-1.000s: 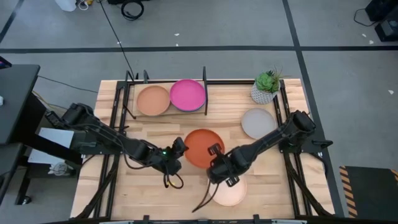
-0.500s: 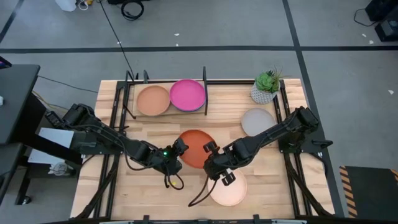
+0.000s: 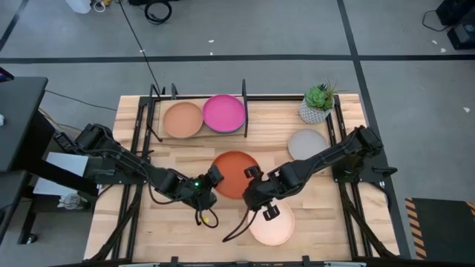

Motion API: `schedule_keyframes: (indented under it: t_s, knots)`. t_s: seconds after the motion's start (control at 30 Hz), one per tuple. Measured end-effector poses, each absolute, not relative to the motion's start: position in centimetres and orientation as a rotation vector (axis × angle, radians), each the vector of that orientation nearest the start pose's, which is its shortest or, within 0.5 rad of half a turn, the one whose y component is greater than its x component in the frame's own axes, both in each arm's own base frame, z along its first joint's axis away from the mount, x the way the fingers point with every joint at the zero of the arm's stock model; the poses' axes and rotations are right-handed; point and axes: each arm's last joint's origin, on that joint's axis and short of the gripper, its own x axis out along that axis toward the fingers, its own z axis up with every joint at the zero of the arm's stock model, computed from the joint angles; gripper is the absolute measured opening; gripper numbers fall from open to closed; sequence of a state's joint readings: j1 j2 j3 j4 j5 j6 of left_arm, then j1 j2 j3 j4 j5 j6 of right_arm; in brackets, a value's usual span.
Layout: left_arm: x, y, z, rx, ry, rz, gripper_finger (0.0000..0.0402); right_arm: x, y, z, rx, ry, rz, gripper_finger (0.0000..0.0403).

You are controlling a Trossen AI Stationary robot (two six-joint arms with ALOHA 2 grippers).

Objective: Place and stack plates onto a shelf
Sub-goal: Stack the orange plate on top of the pink plate on the shelf

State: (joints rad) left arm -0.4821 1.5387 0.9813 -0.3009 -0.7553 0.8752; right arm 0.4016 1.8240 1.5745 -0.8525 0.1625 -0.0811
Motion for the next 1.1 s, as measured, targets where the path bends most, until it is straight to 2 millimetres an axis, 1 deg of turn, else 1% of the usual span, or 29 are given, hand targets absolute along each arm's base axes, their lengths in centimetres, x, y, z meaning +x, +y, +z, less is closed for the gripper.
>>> schedule_keyframes:
  t_s: [0.07,0.17,0.3,0.4,0.53,0.7,0.73,0.8,0.9,1.0,1.1]
  knots:
    - [28.3,-12.6,22.2,1.329,0.797,-0.067,0.0048,34.9,14.3,28.0,-0.356,1.036,0.246,0.012]
    - [28.3,-12.5,22.1,1.325,0.8,-0.066,0.0056,34.0,13.9,29.8,-0.311,0.994,0.227,0.0159]
    - [28.3,-12.5,22.1,1.313,0.806,-0.062,0.0055,32.4,13.2,32.1,-0.292,0.94,0.141,0.0204]
    - [27.8,-11.7,22.3,1.282,0.852,-0.043,0.0054,31.2,13.0,33.3,-0.283,0.923,0.076,0.0228]
    - [26.7,-9.2,23.6,1.164,0.934,0.043,0.0054,30.1,13.3,33.8,-0.283,0.904,0.0,0.0241]
    - [25.0,-6.3,24.9,1.017,1.031,0.137,0.0053,29.1,14.4,33.7,-0.316,0.897,-0.053,0.024]
    - [24.9,-5.7,25.0,0.993,1.044,0.162,0.0053,29.0,14.6,33.7,-0.322,0.895,-0.063,0.0239]
    - [25.2,-4.4,25.0,0.951,1.068,0.214,0.0053,28.8,15.0,33.6,-0.339,0.891,-0.082,0.0236]
    - [25.7,-2.2,24.3,0.937,1.103,0.271,0.0053,28.6,15.5,33.5,-0.348,0.879,-0.11,0.0234]
    - [26.3,-0.1,23.4,0.963,1.119,0.312,0.0053,28.3,16.0,33.4,-0.351,0.872,-0.12,0.0233]
    - [27.0,2.0,23.3,0.987,1.084,0.352,0.0053,28.1,16.4,33.1,-0.349,0.873,-0.116,0.0233]
